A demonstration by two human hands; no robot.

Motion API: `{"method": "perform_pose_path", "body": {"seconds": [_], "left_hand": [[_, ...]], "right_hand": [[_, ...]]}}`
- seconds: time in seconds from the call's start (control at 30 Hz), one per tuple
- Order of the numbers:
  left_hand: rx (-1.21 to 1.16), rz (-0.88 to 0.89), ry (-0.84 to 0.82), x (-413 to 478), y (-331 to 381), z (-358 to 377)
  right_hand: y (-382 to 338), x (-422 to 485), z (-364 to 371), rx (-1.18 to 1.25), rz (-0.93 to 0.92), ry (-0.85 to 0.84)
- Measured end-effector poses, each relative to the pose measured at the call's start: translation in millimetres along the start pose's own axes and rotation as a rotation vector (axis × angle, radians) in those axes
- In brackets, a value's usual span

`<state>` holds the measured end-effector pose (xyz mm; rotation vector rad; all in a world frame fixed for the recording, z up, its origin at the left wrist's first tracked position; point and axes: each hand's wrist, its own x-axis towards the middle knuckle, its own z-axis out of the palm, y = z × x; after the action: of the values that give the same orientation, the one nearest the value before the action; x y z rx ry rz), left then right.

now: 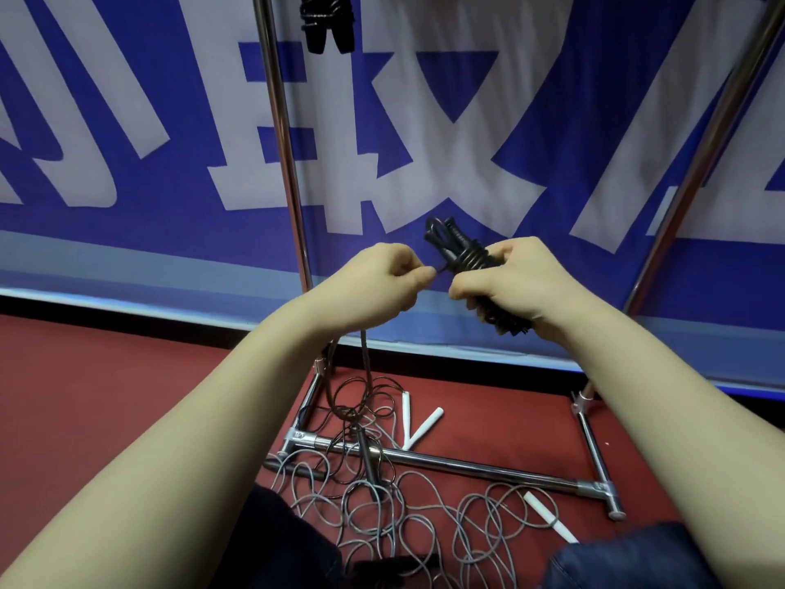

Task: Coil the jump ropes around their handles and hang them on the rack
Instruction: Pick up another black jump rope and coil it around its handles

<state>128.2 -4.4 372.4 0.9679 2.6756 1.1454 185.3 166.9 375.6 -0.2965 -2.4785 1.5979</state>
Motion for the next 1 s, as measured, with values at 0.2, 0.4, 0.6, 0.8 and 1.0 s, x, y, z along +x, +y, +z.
{"method": "perform_pose_path", "body": {"seconds": [0.2,0.4,0.6,0.8,1.0], "left_hand": [[0.364,0.097,-0.041,-6.5,7.6,10.8],[0.378,0.073,-0.007,-5.8,8.6,9.8],[-0.466,-0.423,0.004,-5.4,-1.6,4.5],[-1.092,-0.739,-0.082,-0.8,-6.8,1.8],[-1.438,-0.557,-0.257,-1.9,-13.1,-13.3]], "right_hand": [[25.2,11.5,-2.5,-0.663,-0.035,0.212],[30.5,3.1,33.8,-1.172,-0.222,0.0],[35.4,-8.6,57.6,-1.187,-0.354,-0.143],[33.8,-12.3,51.4,-0.924,-0.333,-0.303],[21.7,-13.6,22.4,-0.207,-0.042,-0.582]]}}
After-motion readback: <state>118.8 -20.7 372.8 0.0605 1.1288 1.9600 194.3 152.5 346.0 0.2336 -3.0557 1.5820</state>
